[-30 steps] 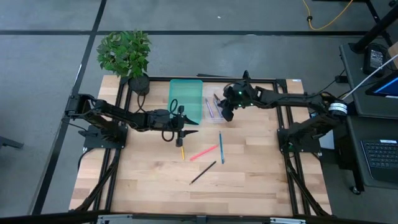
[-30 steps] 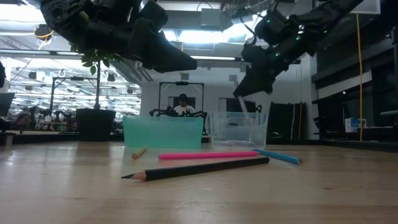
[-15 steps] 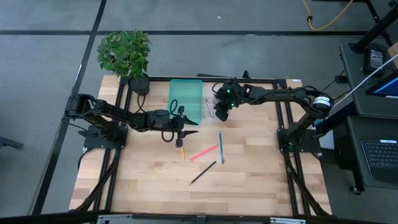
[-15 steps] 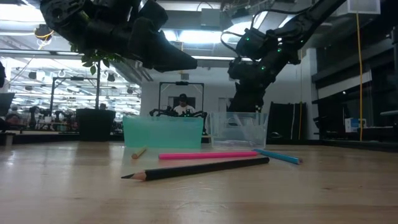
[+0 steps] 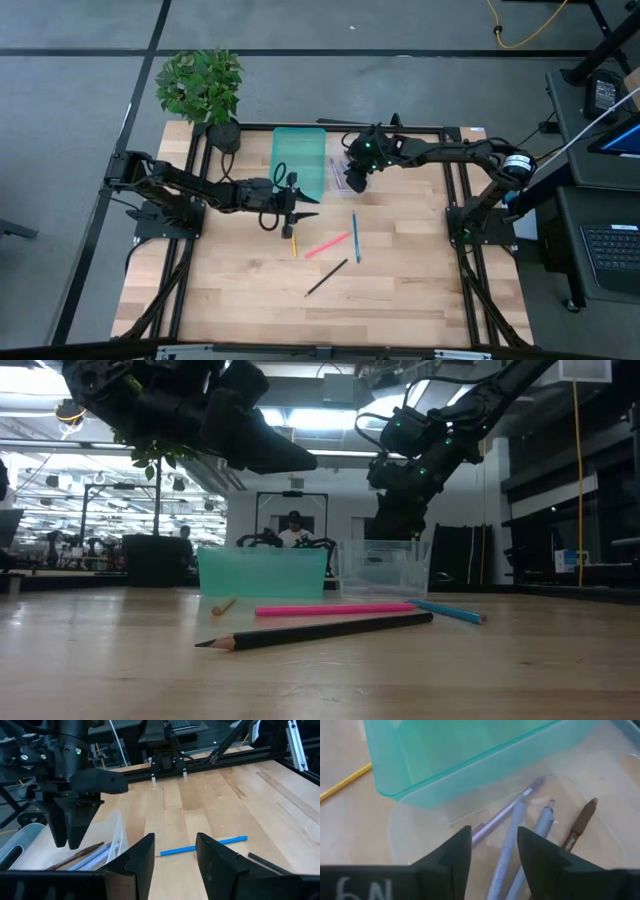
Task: Sort pens & pencils
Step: Put the yellow pencil into the blue bin
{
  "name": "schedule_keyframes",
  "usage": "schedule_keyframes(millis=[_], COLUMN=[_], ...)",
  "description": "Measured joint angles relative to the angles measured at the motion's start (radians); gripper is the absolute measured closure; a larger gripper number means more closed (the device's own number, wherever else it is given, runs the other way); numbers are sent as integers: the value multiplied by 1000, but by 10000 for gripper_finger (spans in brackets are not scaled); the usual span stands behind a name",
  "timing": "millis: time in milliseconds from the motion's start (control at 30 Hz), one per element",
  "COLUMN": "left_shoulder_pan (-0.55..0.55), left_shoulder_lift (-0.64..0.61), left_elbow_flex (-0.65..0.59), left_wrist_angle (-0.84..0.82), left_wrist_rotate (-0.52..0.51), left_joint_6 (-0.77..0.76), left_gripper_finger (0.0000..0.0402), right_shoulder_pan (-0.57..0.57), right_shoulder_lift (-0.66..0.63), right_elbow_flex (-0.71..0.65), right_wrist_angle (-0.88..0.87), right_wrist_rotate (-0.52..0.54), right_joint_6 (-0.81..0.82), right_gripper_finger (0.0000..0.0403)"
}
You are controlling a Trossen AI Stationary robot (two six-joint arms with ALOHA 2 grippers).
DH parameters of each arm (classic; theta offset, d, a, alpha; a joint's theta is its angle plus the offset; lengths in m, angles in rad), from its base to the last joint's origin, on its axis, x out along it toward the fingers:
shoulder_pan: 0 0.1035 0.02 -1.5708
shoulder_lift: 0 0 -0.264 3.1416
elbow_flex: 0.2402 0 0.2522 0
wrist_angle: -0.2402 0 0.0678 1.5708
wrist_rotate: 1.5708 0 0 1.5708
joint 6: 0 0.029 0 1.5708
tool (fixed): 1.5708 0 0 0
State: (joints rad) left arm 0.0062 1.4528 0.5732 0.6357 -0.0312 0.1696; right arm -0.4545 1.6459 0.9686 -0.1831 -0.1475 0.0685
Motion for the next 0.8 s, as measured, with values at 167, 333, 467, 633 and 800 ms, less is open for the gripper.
schedule_keyframes(millis=[167,333,467,633,800], left_shoulder_pan=[-1,0,0,0,-15], left_shoulder_lift=[0,0,0,-1,-8], left_elbow_flex=[0,0,0,0,0], left_wrist_angle=[-32,-73,29,71,64], left_wrist_rotate=[0,0,0,-7,-38], left_joint_6=[-3,-3,-1,20,24], left_gripper_finger=[264,264,264,264,264], right_shoulder_pan=[0,0,1,20,96], right_shoulder_lift=[0,0,-17,-110,-237], right_elbow_flex=[0,0,0,0,-10], right_wrist_angle=[16,47,62,57,26], right_wrist_rotate=[-22,-173,-236,-199,-95], right_joint_6=[79,54,50,24,-49], right_gripper_finger=[238,237,236,236,236])
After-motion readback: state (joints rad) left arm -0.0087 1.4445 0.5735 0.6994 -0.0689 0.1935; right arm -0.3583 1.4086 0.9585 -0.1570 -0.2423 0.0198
